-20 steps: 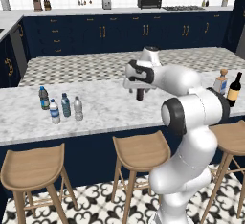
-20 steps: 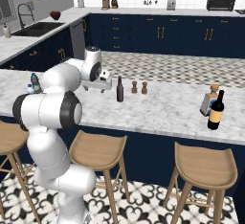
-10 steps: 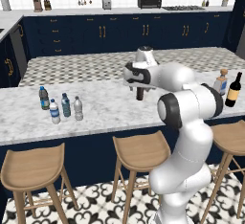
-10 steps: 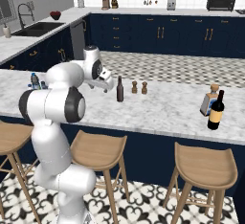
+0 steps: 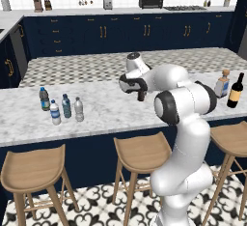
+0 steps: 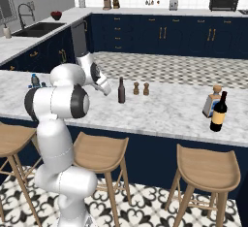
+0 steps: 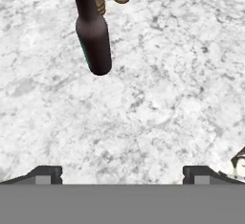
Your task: Move the plastic bottles in the middle to the plastics group, and the glass bottles in the middle to the glass group.
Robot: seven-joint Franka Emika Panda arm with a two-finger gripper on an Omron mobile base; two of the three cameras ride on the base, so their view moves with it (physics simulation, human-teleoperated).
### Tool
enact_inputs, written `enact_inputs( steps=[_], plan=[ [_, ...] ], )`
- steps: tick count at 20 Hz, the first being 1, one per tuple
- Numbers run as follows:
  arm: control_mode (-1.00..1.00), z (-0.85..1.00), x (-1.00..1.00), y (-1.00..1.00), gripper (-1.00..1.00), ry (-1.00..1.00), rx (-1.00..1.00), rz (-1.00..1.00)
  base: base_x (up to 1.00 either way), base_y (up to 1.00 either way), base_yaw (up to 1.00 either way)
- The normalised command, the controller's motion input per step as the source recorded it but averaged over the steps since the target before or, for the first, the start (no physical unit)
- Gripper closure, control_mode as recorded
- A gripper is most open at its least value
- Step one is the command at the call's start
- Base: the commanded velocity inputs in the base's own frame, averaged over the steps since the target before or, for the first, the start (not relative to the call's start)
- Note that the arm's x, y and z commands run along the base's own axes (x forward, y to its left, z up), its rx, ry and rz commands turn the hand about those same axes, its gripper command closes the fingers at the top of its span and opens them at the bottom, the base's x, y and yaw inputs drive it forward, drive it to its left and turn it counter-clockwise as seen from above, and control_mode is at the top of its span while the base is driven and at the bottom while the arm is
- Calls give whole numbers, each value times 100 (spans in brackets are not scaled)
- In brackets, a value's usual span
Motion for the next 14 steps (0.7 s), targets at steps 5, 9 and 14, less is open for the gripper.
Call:
enact_inputs(
  steps=[5,9,14],
  plan=[
    [-100,17,30,6,-100,9,-5,-14,0,0,0],
    [-100,32,35,-38,-100,22,0,6,0,0,0],
    [-100,4,17,-60,-100,6,2,11,0,0,0]
  ],
)
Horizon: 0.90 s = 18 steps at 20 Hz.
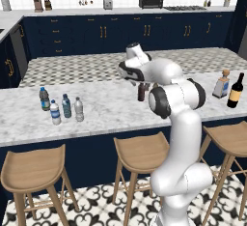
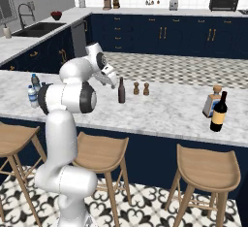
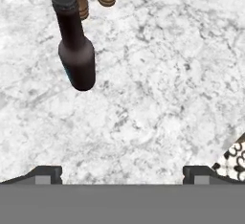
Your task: Move the plastic bottles in the middle to the plastics group, and the glass bottles in the middle to the glass group.
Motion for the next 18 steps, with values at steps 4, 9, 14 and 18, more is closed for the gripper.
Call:
enact_inputs(
  steps=[4,9,14,18],
  plan=[
    [-100,-8,8,-37,-100,-2,9,22,0,0,0],
    [-100,4,-2,-4,-100,-16,13,27,0,0,0],
    [-100,0,1,0,-100,-3,0,19,0,0,0],
    [-100,0,0,0,-100,-21,0,18,0,0,0]
  ],
)
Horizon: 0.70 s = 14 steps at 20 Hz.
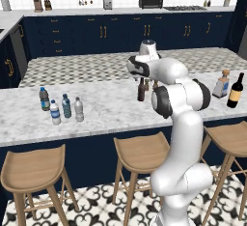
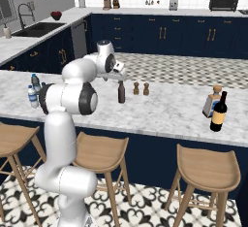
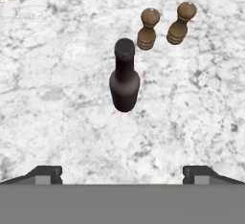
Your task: Move the plastic bottles in the middle to the plastics group, and the glass bottles in the middle to the glass group.
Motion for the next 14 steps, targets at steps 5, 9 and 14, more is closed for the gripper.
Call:
enact_inputs(
  steps=[5,9,14],
  plan=[
    [-100,-8,12,-6,-100,-10,0,19,0,0,0],
    [-100,-18,13,-11,-100,0,0,10,0,0,0],
    [-100,-1,21,-17,-100,3,0,5,0,0,0]
  ],
)
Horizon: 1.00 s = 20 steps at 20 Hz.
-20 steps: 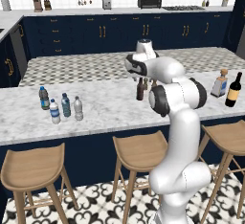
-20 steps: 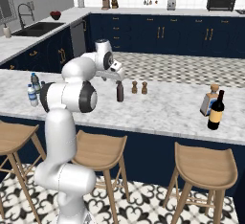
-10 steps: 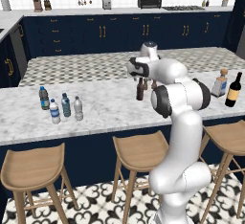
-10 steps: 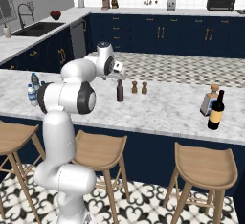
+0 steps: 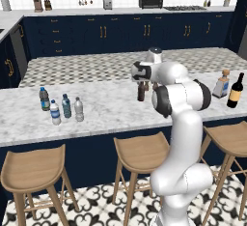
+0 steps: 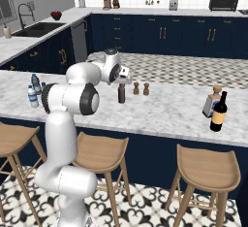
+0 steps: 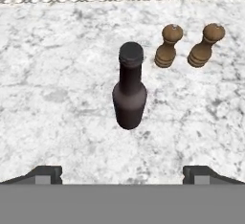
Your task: Move the plastic bottles in the middle to the plastics group, and the glass bottles in the middle to the glass group.
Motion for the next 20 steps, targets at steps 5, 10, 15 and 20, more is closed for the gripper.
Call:
enact_inputs(
  steps=[5,10,15,20],
  plan=[
    [-100,-6,33,-9,-100,2,0,5,0,0,0],
    [-100,-27,24,1,-100,0,0,6,0,0,0],
    [-100,-18,1,2,-100,2,0,5,0,0,0],
    [-100,-16,12,0,-100,2,0,5,0,0,0]
  ],
)
